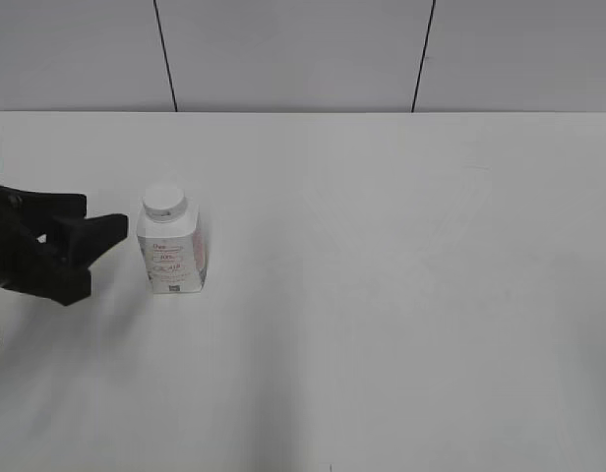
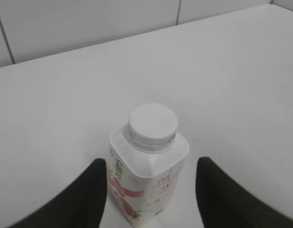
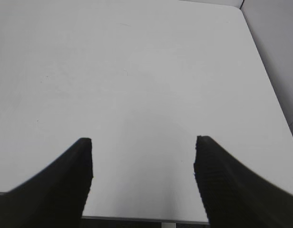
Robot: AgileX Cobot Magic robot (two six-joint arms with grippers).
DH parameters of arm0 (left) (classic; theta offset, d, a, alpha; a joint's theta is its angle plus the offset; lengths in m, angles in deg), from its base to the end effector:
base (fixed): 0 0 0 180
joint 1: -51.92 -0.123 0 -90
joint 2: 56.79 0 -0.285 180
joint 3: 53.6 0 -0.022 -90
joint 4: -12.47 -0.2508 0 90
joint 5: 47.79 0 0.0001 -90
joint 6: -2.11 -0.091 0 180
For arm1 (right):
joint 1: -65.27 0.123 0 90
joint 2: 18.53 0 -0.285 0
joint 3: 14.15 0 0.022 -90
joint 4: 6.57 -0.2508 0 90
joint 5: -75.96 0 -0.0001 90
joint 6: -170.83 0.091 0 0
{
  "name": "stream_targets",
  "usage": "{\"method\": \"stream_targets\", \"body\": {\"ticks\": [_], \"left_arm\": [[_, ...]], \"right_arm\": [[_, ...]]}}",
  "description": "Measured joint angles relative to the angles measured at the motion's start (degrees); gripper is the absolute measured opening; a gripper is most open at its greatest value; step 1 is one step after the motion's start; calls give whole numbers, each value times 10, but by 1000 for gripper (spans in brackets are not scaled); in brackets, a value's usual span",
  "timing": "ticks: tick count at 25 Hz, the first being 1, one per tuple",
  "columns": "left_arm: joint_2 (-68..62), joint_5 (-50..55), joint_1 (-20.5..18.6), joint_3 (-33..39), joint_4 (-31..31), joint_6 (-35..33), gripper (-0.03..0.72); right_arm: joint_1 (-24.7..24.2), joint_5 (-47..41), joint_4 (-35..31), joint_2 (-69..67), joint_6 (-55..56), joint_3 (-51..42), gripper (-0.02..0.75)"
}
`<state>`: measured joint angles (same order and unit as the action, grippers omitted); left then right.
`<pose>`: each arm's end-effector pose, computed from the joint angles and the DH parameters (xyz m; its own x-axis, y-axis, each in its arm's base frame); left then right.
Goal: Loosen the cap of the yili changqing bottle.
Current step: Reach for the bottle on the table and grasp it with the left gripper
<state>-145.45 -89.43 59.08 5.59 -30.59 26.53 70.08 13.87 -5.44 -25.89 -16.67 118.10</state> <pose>0.2122 -0.0682 0.1731 -0.3151 0.2034 -0.9270 0.5869 0.8094 -0.0219 -0.0085 -0.0023 0.2793 -0.4414 -0.1773 -0.8796 -0.1313 0.9825 -0.1321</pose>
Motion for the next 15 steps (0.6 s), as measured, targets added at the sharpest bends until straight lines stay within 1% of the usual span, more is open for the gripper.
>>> {"method": "stream_targets", "body": {"ticks": [4, 8, 11, 15], "left_arm": [[-43, -53, -37, -1, -84, 4, 382], [-63, -87, -84, -1, -139, 4, 379], [-71, -94, -114, -1, -151, 4, 379], [-87, -111, -120, -1, -156, 4, 381]], "right_arm": [[0, 0, 0, 0, 0, 0, 533], [0, 0, 0, 0, 0, 0, 533], [0, 0, 0, 0, 0, 0, 533], [0, 0, 0, 0, 0, 0, 533]]}}
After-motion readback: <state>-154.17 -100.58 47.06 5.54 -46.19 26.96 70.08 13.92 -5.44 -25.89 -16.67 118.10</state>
